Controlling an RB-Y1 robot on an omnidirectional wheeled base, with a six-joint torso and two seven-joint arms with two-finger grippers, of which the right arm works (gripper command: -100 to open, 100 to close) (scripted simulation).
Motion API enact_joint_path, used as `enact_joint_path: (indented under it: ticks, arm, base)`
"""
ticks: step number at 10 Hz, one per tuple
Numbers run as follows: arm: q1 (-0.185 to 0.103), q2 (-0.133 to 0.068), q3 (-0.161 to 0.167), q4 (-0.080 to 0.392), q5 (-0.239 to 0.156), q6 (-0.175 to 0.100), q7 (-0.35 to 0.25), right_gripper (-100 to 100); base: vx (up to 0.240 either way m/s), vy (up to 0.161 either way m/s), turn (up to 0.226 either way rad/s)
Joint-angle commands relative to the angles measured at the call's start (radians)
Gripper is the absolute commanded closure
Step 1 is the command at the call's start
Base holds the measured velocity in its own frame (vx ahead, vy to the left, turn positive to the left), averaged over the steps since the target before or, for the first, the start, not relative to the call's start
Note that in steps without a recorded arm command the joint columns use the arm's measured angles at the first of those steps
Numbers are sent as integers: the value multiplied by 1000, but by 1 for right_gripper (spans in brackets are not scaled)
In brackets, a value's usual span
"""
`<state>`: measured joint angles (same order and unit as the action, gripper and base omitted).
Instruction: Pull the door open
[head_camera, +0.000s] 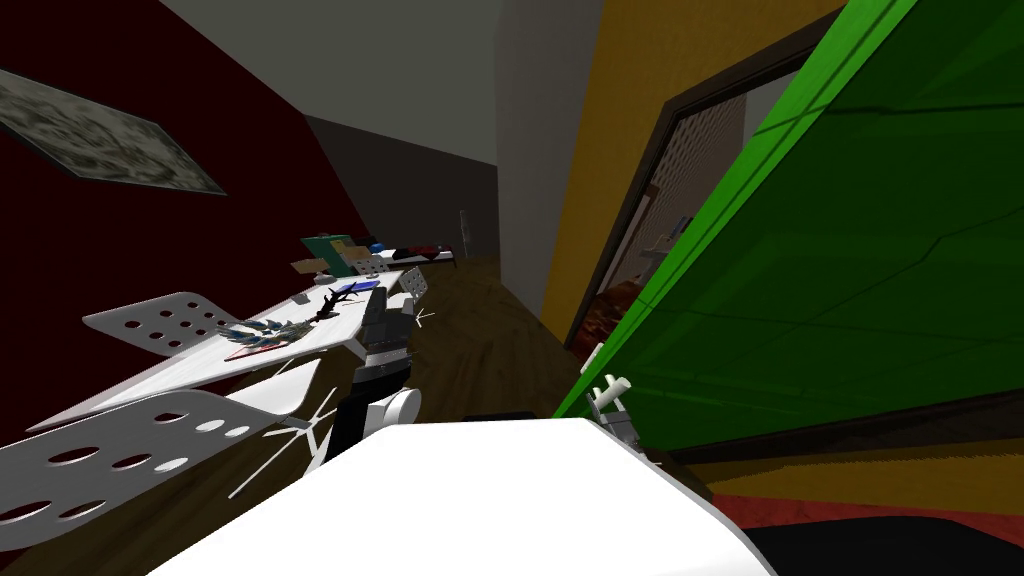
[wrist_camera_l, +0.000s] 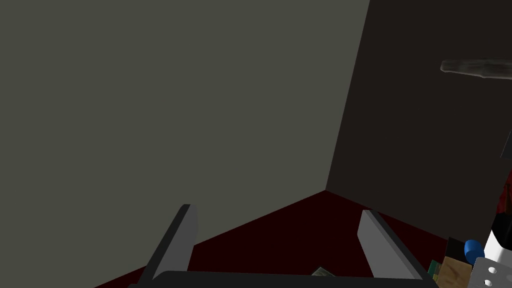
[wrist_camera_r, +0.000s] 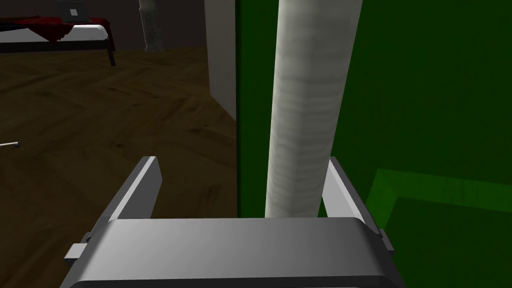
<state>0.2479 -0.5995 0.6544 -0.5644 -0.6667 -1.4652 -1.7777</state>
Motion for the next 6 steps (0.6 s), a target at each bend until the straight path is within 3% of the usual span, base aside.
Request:
enact_joint_path:
  ticks: [1,6]
  arm:
    - [7,17,19,-50,22,12,9,100]
    - [7,17,19,-58,22,12,9,100]
  base:
    - [-2,11,34]
    - [0,-1,4]
